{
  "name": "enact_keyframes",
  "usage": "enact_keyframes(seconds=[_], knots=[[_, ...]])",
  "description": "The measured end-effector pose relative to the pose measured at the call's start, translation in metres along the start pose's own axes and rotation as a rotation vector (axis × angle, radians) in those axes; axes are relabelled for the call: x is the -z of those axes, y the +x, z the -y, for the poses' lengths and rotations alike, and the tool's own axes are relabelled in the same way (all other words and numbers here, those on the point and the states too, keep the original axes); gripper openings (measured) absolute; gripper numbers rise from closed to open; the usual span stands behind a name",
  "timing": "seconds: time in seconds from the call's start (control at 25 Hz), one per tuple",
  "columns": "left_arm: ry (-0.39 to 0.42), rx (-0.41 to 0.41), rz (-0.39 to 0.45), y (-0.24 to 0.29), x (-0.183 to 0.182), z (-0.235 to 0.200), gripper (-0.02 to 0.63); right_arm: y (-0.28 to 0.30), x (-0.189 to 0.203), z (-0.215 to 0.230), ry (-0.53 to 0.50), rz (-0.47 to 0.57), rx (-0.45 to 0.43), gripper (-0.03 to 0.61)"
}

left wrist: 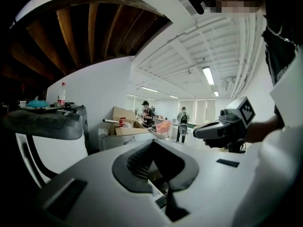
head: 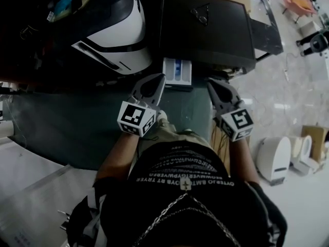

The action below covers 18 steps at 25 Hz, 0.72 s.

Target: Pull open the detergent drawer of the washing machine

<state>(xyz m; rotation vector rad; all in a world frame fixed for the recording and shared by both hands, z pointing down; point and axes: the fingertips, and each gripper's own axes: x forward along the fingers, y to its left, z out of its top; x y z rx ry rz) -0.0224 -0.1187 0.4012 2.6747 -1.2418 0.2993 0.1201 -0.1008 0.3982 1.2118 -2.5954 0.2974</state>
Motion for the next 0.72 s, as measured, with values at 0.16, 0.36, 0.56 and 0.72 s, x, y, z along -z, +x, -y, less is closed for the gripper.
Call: enact_keyframes(seconds=[0.16,0.36,0.56,0.72], knots=[[0.013,-0.019,0.011,-0.009,-0.015,0.008,0.005,-0.013,-0.020,-0.003,0.001,0.039,-0.011,0.002],[0.033,-0.042,0.027,-0.022,-0.028,0.017,0.005,-0.028,-0.027,-0.006,-0.018,0.065,-0.021,0.002],[0.036,-0.055,0.021,-0.029,-0.030,0.027,0.005,-0.038,-0.021,-0.011,-0.021,0.050,-0.019,0.002],[0.026,-0.067,0.010,-0.033,-0.027,0.031,0.005,-0.041,-0.016,-0.017,-0.028,0.031,-0.030,0.002]])
